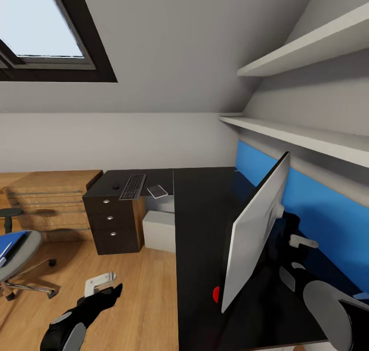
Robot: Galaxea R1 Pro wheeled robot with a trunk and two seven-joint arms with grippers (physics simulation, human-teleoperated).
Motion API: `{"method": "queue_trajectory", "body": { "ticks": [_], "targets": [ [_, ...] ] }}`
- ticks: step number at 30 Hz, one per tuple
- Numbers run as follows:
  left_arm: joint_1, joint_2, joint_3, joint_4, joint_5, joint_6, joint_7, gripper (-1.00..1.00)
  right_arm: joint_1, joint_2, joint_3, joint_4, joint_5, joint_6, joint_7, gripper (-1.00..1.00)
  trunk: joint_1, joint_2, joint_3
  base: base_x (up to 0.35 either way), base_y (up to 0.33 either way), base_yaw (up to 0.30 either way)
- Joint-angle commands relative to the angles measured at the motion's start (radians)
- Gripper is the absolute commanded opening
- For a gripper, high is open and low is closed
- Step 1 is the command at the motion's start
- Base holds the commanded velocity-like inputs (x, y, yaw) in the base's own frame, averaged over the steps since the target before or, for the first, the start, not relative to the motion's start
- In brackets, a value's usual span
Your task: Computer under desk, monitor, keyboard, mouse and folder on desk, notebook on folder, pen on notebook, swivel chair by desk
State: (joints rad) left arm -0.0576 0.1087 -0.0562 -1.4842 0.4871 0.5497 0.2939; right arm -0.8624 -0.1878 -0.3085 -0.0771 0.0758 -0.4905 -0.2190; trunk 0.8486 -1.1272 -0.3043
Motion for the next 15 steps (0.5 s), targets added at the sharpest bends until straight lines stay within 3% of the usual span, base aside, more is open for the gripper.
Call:
{"method": "queue_trajectory", "body": {
  "ticks": [1, 6, 15],
  "targets": [
    [-0.001, -0.006, 0.015, -0.047, 0.011, 0.038, 0.01, 1.0, -0.001, 0.0, 0.011, 0.003, 0.0, -0.003, -0.005, -1.0, 0.0, -0.001, -0.001, 0.0, 0.0, 0.0],
    [-0.001, -0.018, 0.055, -0.113, 0.007, 0.091, 0.011, 1.0, -0.001, -0.001, 0.011, 0.002, 0.0, -0.003, -0.005, -1.0, 0.0, -0.001, -0.001, 0.0, 0.0, 0.0],
    [-0.001, -0.018, 0.084, -0.105, 0.004, 0.096, 0.011, 1.0, -0.001, -0.001, 0.011, 0.001, 0.0, -0.003, -0.005, -1.0, 0.0, -0.001, -0.001, 0.029, -0.023, 0.0]
  ]
}}
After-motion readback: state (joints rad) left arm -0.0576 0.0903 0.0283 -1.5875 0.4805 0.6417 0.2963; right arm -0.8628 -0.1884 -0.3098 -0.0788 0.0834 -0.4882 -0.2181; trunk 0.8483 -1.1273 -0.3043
